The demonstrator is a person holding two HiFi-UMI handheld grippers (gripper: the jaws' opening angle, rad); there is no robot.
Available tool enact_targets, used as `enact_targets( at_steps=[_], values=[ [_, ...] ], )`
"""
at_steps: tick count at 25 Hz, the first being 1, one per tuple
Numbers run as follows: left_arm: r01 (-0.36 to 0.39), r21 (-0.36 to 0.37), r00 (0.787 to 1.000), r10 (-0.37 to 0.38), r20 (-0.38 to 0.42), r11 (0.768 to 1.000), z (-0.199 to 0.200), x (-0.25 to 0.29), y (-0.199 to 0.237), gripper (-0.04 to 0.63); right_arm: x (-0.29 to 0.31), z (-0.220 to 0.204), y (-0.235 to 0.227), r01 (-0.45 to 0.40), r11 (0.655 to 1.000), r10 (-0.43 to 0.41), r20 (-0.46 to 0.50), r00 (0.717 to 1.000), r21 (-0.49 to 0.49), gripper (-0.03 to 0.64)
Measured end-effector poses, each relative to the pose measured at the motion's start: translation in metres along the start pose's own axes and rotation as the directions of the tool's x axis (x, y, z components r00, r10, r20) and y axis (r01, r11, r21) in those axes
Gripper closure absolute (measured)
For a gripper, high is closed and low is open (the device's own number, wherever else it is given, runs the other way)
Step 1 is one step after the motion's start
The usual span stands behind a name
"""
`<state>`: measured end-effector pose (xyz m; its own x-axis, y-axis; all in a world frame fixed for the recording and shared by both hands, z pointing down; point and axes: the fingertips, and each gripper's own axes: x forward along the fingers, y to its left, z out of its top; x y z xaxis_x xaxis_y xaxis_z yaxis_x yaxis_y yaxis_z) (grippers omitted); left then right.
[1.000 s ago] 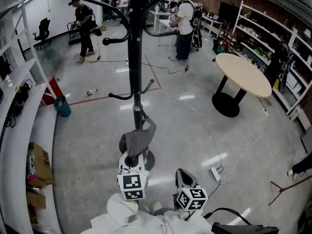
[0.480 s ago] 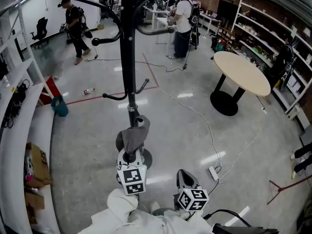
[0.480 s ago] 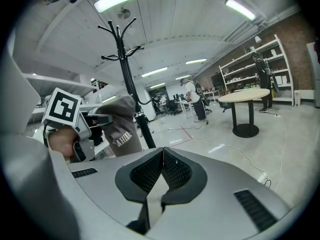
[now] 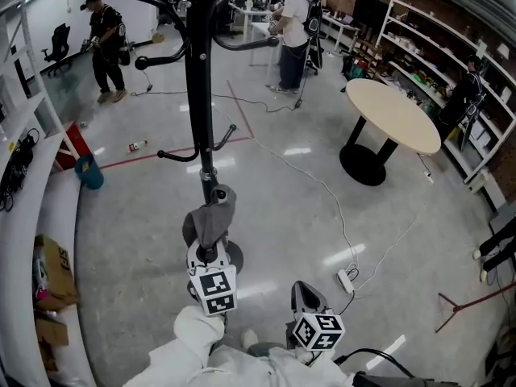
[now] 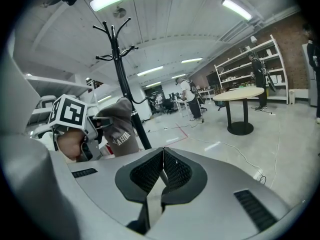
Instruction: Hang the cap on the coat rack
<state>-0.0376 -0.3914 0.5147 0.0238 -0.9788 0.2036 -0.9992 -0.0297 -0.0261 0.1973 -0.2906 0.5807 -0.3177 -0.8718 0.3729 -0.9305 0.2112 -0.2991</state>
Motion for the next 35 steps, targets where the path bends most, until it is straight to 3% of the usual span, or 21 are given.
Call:
enact_targets(
  at_steps=[35],
  values=[
    [-0.013,-0.043,0.994,0.008,-0.108,0.999,-0.056,0.071,0.013,0.577,-0.011,-0.014,-0.03,0.102,0.993,-0.099,-0.046,0.994,0.066,0.606]
  ],
)
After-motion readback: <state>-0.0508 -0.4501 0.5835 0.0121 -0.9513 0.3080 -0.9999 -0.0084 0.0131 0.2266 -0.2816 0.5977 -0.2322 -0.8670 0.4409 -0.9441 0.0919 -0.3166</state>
